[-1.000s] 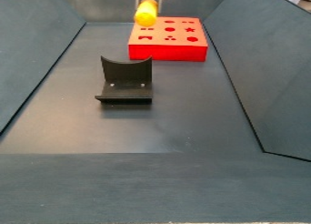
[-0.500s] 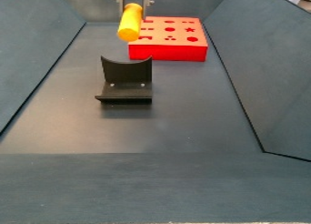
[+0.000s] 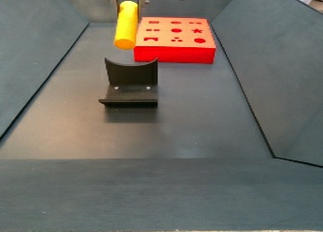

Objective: Pick up the oval object. Move up. Place the oval object on the fixture. Regrasp the oval object. Move to above the board. Insert the oval object.
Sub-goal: Place the oval object on the fixture.

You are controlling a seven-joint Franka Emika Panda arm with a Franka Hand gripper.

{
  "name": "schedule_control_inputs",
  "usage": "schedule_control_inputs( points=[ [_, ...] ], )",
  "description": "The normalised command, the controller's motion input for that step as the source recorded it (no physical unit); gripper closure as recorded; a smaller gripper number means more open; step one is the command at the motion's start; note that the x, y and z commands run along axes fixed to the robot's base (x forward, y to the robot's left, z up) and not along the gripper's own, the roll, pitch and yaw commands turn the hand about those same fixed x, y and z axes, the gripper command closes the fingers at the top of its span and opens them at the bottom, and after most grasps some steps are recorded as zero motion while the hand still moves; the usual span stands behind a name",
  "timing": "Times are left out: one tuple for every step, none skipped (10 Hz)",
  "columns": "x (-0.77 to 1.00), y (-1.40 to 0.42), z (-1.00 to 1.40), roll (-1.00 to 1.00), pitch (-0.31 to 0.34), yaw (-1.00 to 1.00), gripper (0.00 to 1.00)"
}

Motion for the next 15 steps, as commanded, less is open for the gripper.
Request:
schedule_control_inputs(
  points=[
    [0.06, 0.04, -0.01, -1.00, 0.165, -0.14, 1.00],
    [0.08, 0.04, -0.02, -0.98, 0.165, -0.17, 1.00],
    [0.09, 0.05, -0.02, -0.81, 0.142, -0.17, 1.00],
    [0.09, 0.05, -0.02, -0.59, 0.105, -0.16, 1.00],
    [0.08, 0.05, -0.02, -0.42, 0.075, -0.15, 1.00],
    [0.08, 0.03, -0.01, -0.22, 0.038, -0.13, 1.00],
    [0.13, 0.13, -1.00, -1.00, 0.154, -0.10, 1.00],
    [0.13, 0.14, -1.00, -1.00, 0.138, -0.11, 1.00],
    [0.14, 0.14, -1.00, -1.00, 0.160, -0.13, 1.00],
    [0.16, 0.13, -1.00, -0.83, 0.158, -0.14, 1.00],
    [0.17, 0.14, -1.00, -0.72, 0.139, -0.15, 1.00],
    [0.17, 0.14, -1.00, -0.44, 0.096, -0.17, 1.00],
    [0.18, 0.14, -1.00, -0.29, 0.071, -0.17, 1.00],
    [0.19, 0.13, -1.00, -0.22, 0.044, -0.17, 1.00],
    [0.16, 0.12, -0.82, -0.18, 0.015, -0.16, 1.00]
  ],
)
